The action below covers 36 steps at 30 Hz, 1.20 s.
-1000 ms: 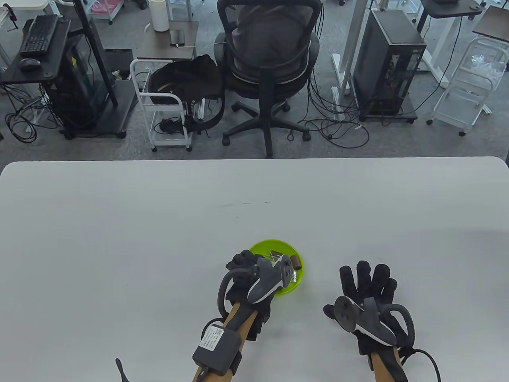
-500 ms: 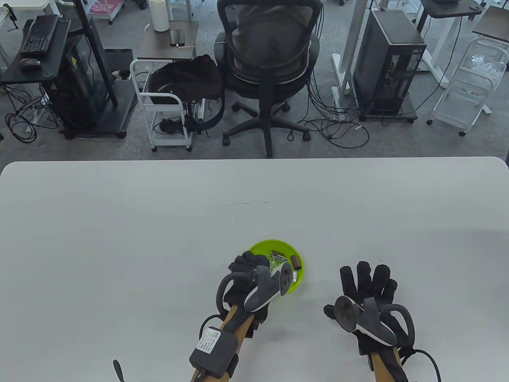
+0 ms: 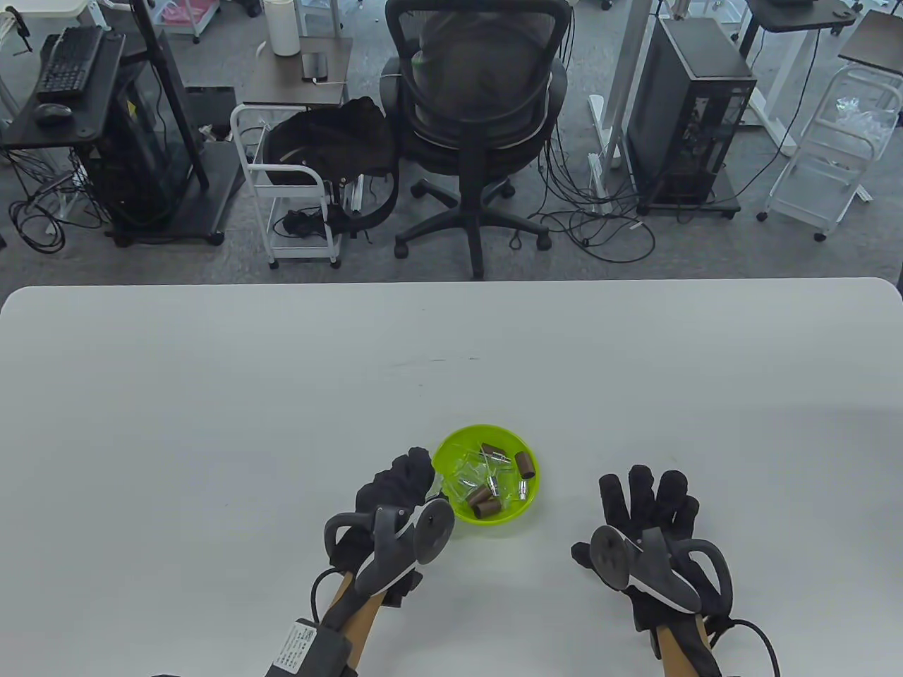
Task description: Assemble perfume bottles from components
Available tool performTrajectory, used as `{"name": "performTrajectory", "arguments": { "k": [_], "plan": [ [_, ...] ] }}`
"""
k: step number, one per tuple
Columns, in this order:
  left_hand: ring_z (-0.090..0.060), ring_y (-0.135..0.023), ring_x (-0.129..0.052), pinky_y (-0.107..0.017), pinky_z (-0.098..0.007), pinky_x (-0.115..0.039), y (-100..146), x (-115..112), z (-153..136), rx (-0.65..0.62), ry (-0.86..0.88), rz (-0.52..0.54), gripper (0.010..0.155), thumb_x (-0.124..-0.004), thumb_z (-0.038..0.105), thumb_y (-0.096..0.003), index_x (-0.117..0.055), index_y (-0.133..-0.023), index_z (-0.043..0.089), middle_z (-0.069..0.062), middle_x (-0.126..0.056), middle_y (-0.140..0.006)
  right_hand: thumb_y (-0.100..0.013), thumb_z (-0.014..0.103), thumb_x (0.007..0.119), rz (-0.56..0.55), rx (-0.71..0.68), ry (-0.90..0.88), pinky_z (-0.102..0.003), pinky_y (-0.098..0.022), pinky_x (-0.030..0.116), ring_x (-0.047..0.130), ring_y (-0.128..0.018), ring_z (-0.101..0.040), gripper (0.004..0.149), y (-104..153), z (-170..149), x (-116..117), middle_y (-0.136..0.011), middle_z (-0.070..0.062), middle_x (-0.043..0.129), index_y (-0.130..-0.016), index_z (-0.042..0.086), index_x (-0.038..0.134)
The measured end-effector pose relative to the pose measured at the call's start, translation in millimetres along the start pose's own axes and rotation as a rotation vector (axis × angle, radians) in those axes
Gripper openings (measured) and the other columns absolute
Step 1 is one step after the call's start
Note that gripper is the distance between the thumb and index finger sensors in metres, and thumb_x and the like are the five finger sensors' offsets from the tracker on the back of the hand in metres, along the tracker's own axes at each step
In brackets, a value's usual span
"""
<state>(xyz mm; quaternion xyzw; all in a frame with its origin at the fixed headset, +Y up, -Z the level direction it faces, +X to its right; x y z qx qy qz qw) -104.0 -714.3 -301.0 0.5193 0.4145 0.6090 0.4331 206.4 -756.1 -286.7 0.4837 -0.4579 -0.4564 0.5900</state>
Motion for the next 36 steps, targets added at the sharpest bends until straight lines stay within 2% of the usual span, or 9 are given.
{"name": "performTrajectory", "arguments": {
  "k": [3,4,6,8,15,19,25,33,36],
  "plan": [
    [-0.029,-0.076,-0.095,-0.061,-0.038,-0.08,5,-8,-13,0.022,0.044,-0.015,0.075,-0.084,0.06,-0.0433,-0.059,-0.104,0.025,-0.005,-0.082,-0.099,-0.052,0.073,0.051,-0.015,0.001,-0.008,-0.076,-0.077,0.032,0.014,-0.103,-0.072,0.098,0,3,-4,-0.12,-0.033,0.006,-0.114,0.015,0.002],
    [-0.029,-0.076,-0.095,-0.061,-0.038,-0.08,4,-9,-17,0.029,0.068,-0.014,0.075,-0.084,0.06,-0.0431,-0.06,-0.104,0.025,-0.005,-0.082,-0.099,-0.052,0.072,0.054,-0.066,0.01,-0.015,-0.073,-0.079,0.037,0.021,-0.106,-0.071,0.098,-1,5,-11,-0.121,-0.032,0.01,-0.115,0.016,0.004],
    [-0.029,-0.077,-0.094,-0.061,-0.038,-0.08,3,-7,-21,0.04,0.106,-0.02,0.074,-0.084,0.06,-0.0432,-0.059,-0.104,0.026,-0.004,-0.081,-0.099,-0.053,0.069,0.06,-0.12,-0.004,-0.037,-0.068,-0.081,0.05,0.04,-0.112,-0.063,0.097,-3,11,-21,-0.124,-0.028,0.018,-0.117,0.014,0.011],
    [-0.028,-0.076,-0.094,-0.061,-0.037,-0.079,3,-3,-22,0.033,0.155,-0.001,0.074,-0.084,0.061,-0.0429,-0.06,-0.104,0.028,-0.003,-0.081,-0.099,-0.054,0.062,0.068,-0.191,-0.03,-0.054,-0.058,-0.078,0.064,0.062,-0.109,-0.049,0.093,-12,22,-37,-0.125,-0.022,0.029,-0.116,0.013,0.019],
    [-0.028,-0.075,-0.093,-0.061,-0.037,-0.078,7,4,-18,0.007,0.172,0.03,0.074,-0.084,0.062,-0.0428,-0.061,-0.104,0.028,-0.003,-0.081,-0.099,-0.056,0.049,0.075,-0.167,-0.056,-0.092,-0.046,-0.075,0.071,0.074,-0.101,-0.032,0.077,-58,70,-78,-0.123,-0.011,0.046,-0.114,0.023,0.032],
    [-0.028,-0.074,-0.093,-0.061,-0.037,-0.078,9,5,-19,0.004,0.19,0.032,0.074,-0.083,0.062,-0.043,-0.061,-0.105,0.026,-0.004,-0.082,-0.098,-0.056,0.043,0.077,-0.112,-0.062,-0.001,-0.041,-0.072,0.073,0.08,-0.094,-0.024,0.064,-85,105,-78,-0.118,-0.003,0.06,-0.109,0.029,0.044],
    [-0.028,-0.074,-0.094,-0.06,-0.037,-0.078,10,8,-23,0.014,0.225,0.038,0.075,-0.083,0.062,-0.0431,-0.061,-0.105,0.025,-0.004,-0.082,-0.098,-0.056,0.038,0.079,-0.097,-0.068,0.088,-0.037,-0.068,0.075,0.084,-0.084,-0.018,0.055,-105,136,-71,-0.11,0.002,0.073,-0.104,0.033,0.054],
    [-0.028,-0.073,-0.094,-0.06,-0.037,-0.079,10,8,-24,0.021,0.23,0.033,0.075,-0.083,0.062,-0.0432,-0.062,-0.105,0.024,-0.004,-0.083,-0.097,-0.051,0.039,0.082,0.028,-0.051,0.205,-0.038,-0.069,0.073,0.082,-0.084,-0.019,0.058,-117,151,-61,-0.109,0.003,0.075,-0.103,0.034,0.057],
    [-0.028,-0.073,-0.094,-0.06,-0.037,-0.079,10,8,-24,0.021,0.231,0.033,0.075,-0.083,0.062,-0.0432,-0.062,-0.105,0.024,-0.004,-0.083,-0.097,-0.048,0.041,0.081,-0.001,-0.043,0.218,-0.039,-0.07,0.073,0.081,-0.084,-0.019,0.057,-115,150,-60,-0.107,0.005,0.077,-0.101,0.036,0.059]
  ]
}}
Point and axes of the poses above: the tracker on the back of each hand, its own z axis roughly to the thumb side, its own y axis roughly from the fingertips to the wrist, x = y × z, the point moved 1 cm from there along -y, roughly from the wrist to the fingertips
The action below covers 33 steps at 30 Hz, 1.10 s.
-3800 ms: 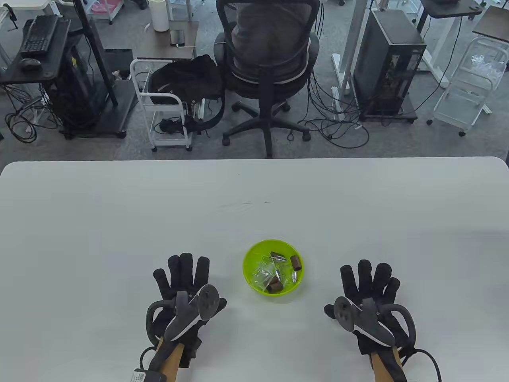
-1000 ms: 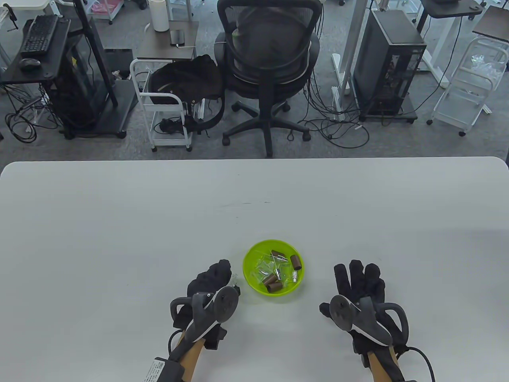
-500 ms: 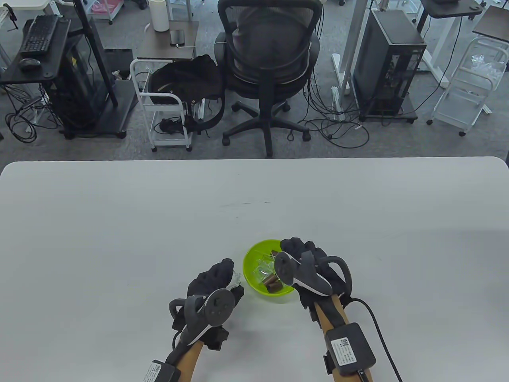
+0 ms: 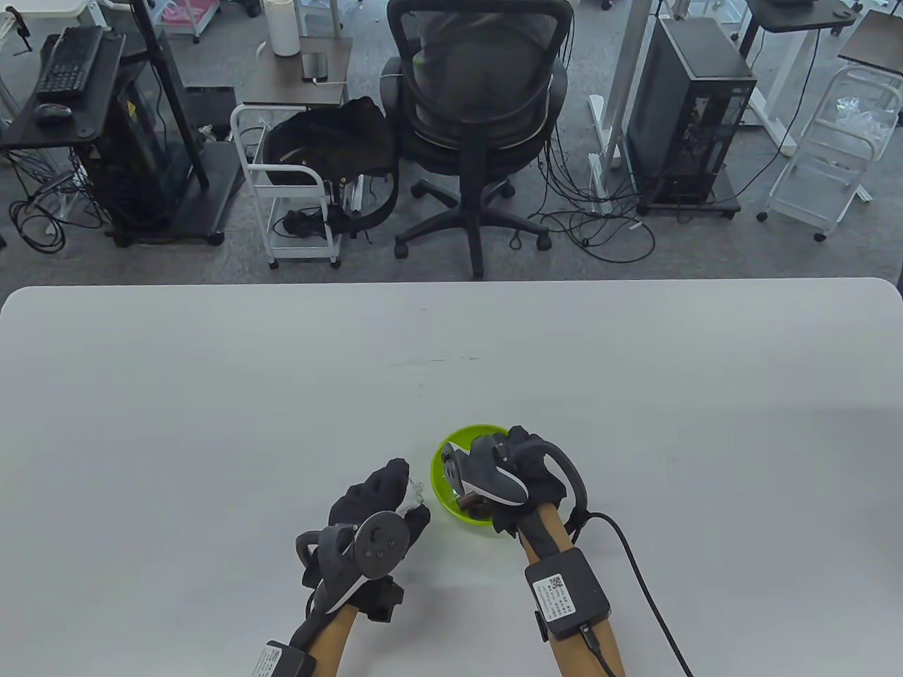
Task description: Assemble perfume bottles from components
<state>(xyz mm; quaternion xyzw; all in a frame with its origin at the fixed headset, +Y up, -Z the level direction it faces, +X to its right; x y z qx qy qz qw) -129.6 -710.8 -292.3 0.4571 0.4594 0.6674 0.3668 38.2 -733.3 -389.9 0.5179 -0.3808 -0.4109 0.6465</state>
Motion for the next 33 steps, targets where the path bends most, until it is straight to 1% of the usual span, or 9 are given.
{"name": "performTrajectory", "arguments": {
  "k": [3,9,15,16,21,23,25,28,33],
  "plan": [
    [-0.028,-0.073,-0.094,-0.06,-0.037,-0.079,0,0,0,0.002,0.0,-0.001,0.075,-0.083,0.062,-0.0433,-0.062,-0.105,0.023,-0.004,-0.083,-0.097,-0.048,0.041,0.082,-0.003,0.001,-0.018,-0.039,-0.07,0.073,0.081,-0.083,-0.019,0.055,2,-3,0,-0.106,0.006,0.078,-0.099,0.037,0.061],
    [-0.028,-0.073,-0.094,-0.06,-0.037,-0.079,1,-1,1,0.003,-0.005,-0.008,0.075,-0.082,0.062,-0.0434,-0.061,-0.105,0.023,-0.004,-0.083,-0.097,-0.051,0.039,0.082,-0.068,-0.007,0.0,-0.038,-0.07,0.073,0.082,-0.081,-0.016,0.048,7,-1,-2,-0.099,0.006,0.083,-0.095,0.037,0.064],
    [-0.028,-0.073,-0.094,-0.06,-0.037,-0.079,1,-2,1,0.0,-0.007,-0.007,0.075,-0.082,0.062,-0.0433,-0.062,-0.105,0.023,-0.004,-0.083,-0.097,-0.053,0.04,0.081,-0.059,-0.024,-0.032,-0.041,-0.072,0.071,0.08,-0.082,-0.019,0.047,5,-2,2,-0.098,0.001,0.083,-0.095,0.036,0.062],
    [-0.028,-0.073,-0.094,-0.06,-0.037,-0.079,1,-2,1,0.001,-0.006,-0.007,0.075,-0.082,0.062,-0.0433,-0.062,-0.104,0.023,-0.004,-0.083,-0.097,-0.053,0.041,0.081,-0.07,-0.029,-0.036,-0.042,-0.073,0.071,0.08,-0.083,-0.019,0.045,6,-2,3,-0.098,0.0,0.083,-0.094,0.039,0.062],
    [-0.028,-0.073,-0.094,-0.06,-0.037,-0.079,1,-3,1,0.003,-0.003,-0.011,0.075,-0.082,0.062,-0.0434,-0.062,-0.104,0.023,-0.004,-0.083,-0.097,-0.054,0.045,0.077,-0.093,-0.037,-0.029,-0.045,-0.073,0.069,0.078,-0.083,-0.022,0.043,10,-6,2,-0.095,-0.004,0.083,-0.092,0.044,0.059],
    [-0.028,-0.073,-0.094,-0.06,-0.037,-0.079,1,-3,1,0.004,-0.002,-0.011,0.076,-0.082,0.062,-0.0433,-0.062,-0.104,0.023,-0.004,-0.083,-0.097,-0.054,0.045,0.076,-0.131,-0.048,-0.087,-0.046,-0.073,0.069,0.078,-0.083,-0.023,0.043,16,-13,-2,-0.094,-0.006,0.082,-0.092,0.043,0.058],
    [-0.028,-0.073,-0.094,-0.06,-0.036,-0.079,1,-3,1,0.004,0.0,-0.01,0.076,-0.082,0.062,-0.0433,-0.062,-0.104,0.023,-0.004,-0.083,-0.097,-0.056,0.044,0.075,-0.178,-0.062,-0.139,-0.046,-0.071,0.07,0.078,-0.082,-0.023,0.04,22,-22,-7,-0.093,-0.006,0.082,-0.093,0.042,0.058],
    [-0.028,-0.073,-0.094,-0.06,-0.036,-0.079,1,-3,0,0.003,0.003,-0.01,0.076,-0.082,0.062,-0.0433,-0.062,-0.104,0.023,-0.004,-0.083,-0.097,-0.057,0.044,0.073,-0.268,-0.082,-0.228,-0.046,-0.069,0.071,0.079,-0.08,-0.024,0.038,39,-38,-17,-0.092,-0.008,0.082,-0.093,0.041,0.058],
    [-0.027,-0.073,-0.094,-0.06,-0.036,-0.079,0,-5,0,0.008,-0.004,-0.011,0.076,-0.082,0.063,-0.0434,-0.062,-0.105,0.023,-0.004,-0.083,-0.097,-0.058,0.044,0.073,-0.391,-0.175,-0.45,-0.046,-0.069,0.072,0.08,-0.08,-0.024,0.037,79,-57,-26,-0.091,-0.008,0.082,-0.092,0.042,0.06]
  ]
}}
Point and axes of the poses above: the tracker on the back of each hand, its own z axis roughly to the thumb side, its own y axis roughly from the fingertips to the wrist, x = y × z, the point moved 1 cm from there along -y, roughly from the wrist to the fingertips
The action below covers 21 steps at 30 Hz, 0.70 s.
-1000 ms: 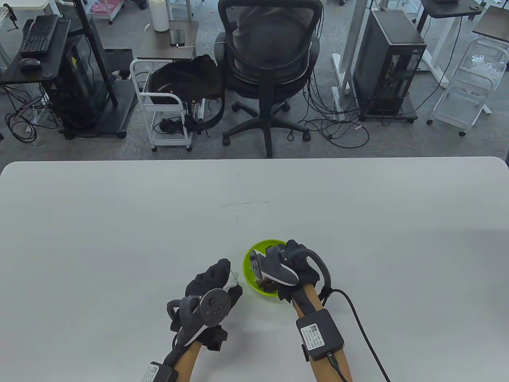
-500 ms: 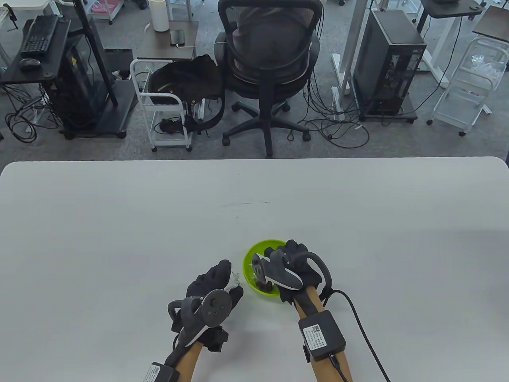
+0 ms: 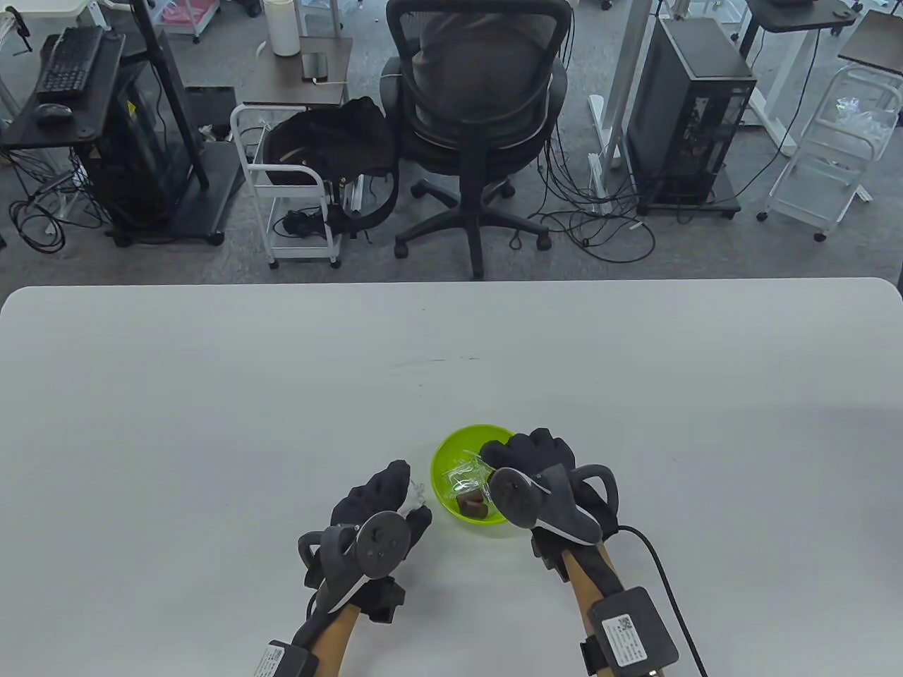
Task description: Assemble perfume bottles from components
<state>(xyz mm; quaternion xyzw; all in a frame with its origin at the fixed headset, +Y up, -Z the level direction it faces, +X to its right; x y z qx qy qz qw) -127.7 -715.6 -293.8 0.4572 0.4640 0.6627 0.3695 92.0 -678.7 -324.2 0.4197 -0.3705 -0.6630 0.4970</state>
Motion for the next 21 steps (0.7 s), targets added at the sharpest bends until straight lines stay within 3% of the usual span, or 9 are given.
{"name": "performTrajectory", "arguments": {
  "k": [6,21],
  "plan": [
    [-0.027,-0.073,-0.094,-0.06,-0.036,-0.079,0,-5,3,-0.02,-0.016,-0.012,0.075,-0.082,0.063,-0.0432,-0.062,-0.104,0.024,-0.003,-0.083,-0.097,-0.058,0.044,0.073,-0.038,-0.117,-0.212,-0.046,-0.068,0.073,0.081,-0.079,-0.024,0.036,26,7,-8,-0.091,-0.008,0.083,-0.092,0.042,0.062],
    [-0.027,-0.074,-0.094,-0.06,-0.036,-0.079,4,-7,15,-0.083,-0.046,-0.001,0.075,-0.082,0.062,-0.0427,-0.062,-0.104,0.025,-0.003,-0.083,-0.097,-0.059,0.044,0.072,0.029,-0.129,-0.235,-0.045,-0.07,0.072,0.08,-0.082,-0.023,0.038,23,13,7,-0.094,-0.007,0.081,-0.094,0.041,0.059]
  ]
}}
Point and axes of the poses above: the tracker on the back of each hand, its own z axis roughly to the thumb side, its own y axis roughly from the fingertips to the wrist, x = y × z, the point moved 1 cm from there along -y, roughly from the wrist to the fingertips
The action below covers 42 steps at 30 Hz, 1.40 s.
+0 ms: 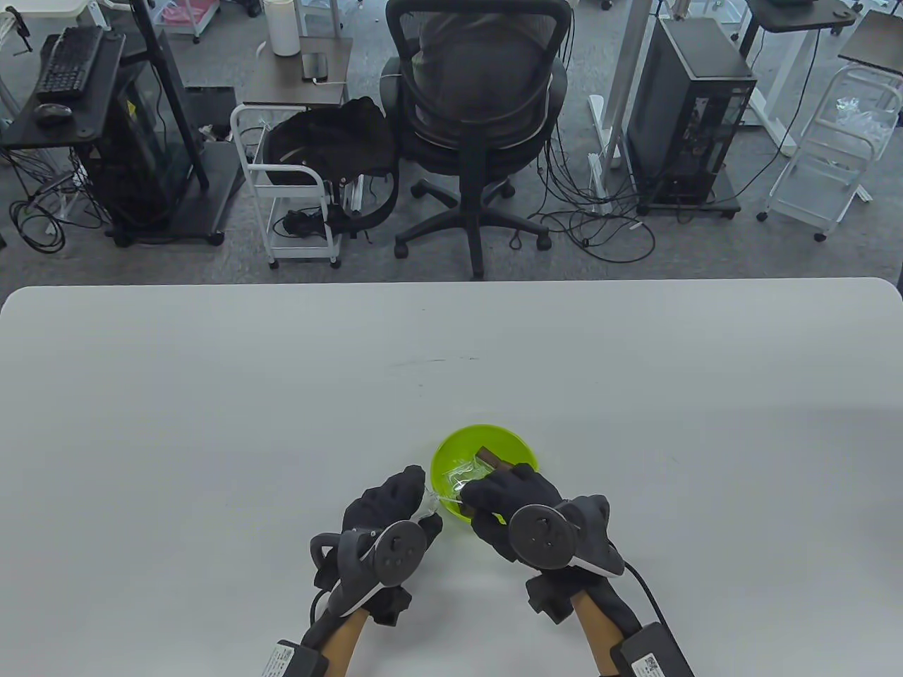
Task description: Assemble perfume bottles from components
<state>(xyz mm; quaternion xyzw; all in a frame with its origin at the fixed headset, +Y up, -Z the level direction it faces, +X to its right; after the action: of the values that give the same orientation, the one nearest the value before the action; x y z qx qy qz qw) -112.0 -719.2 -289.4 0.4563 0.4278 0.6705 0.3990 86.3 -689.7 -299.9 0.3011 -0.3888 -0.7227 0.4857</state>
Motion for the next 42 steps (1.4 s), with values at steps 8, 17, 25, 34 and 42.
{"name": "performTrajectory", "arguments": {
  "k": [8,17,25,34,42],
  "plan": [
    [-0.027,-0.074,-0.093,-0.061,-0.036,-0.078,5,2,14,-0.062,-0.011,0.045,0.075,-0.082,0.062,-0.0426,-0.062,-0.104,0.025,-0.003,-0.083,-0.097,-0.063,0.043,0.067,0.033,0.004,-0.083,-0.044,-0.072,0.07,0.078,-0.086,-0.022,0.044,-5,6,10,-0.099,-0.006,0.076,-0.103,0.033,0.054],
    [-0.028,-0.073,-0.094,-0.06,-0.037,-0.078,3,-6,26,-0.096,-0.02,0.053,0.075,-0.082,0.061,-0.0428,-0.063,-0.104,0.022,-0.004,-0.083,-0.097,-0.063,0.035,0.056,0.022,0.043,-0.063,-0.042,-0.071,0.072,0.08,-0.084,-0.021,0.046,-9,5,21,-0.097,-0.008,0.076,-0.108,0.028,0.048],
    [-0.028,-0.071,-0.094,-0.06,-0.036,-0.078,8,-5,27,-0.145,-0.02,0.065,0.075,-0.084,0.061,-0.0413,-0.066,-0.102,0.021,-0.004,-0.085,-0.094,-0.063,0.044,0.051,-0.027,0.125,-0.136,-0.035,-0.058,0.079,0.089,-0.062,-0.012,0.046,-10,-5,27,-0.069,0.0,0.091,-0.103,0.022,0.054],
    [-0.026,-0.07,-0.094,-0.059,-0.035,-0.079,7,-6,24,-0.15,-0.008,0.057,0.075,-0.082,0.063,-0.0413,-0.067,-0.102,0.021,-0.003,-0.086,-0.093,-0.061,0.042,0.059,0.043,0.071,-0.139,-0.039,-0.066,0.078,0.087,-0.076,-0.017,0.045,-11,-4,27,-0.089,-0.005,0.084,-0.104,0.027,0.055],
    [-0.026,-0.069,-0.095,-0.058,-0.035,-0.079,7,-5,28,-0.17,0.01,0.069,0.077,-0.082,0.063,-0.041,-0.067,-0.102,0.018,-0.004,-0.087,-0.092,-0.059,0.052,0.053,-0.024,0.149,-0.143,-0.034,-0.05,0.082,0.092,-0.053,-0.01,0.051,-10,-4,28,-0.061,0.004,0.093,-0.095,0.019,0.064]
  ]
}}
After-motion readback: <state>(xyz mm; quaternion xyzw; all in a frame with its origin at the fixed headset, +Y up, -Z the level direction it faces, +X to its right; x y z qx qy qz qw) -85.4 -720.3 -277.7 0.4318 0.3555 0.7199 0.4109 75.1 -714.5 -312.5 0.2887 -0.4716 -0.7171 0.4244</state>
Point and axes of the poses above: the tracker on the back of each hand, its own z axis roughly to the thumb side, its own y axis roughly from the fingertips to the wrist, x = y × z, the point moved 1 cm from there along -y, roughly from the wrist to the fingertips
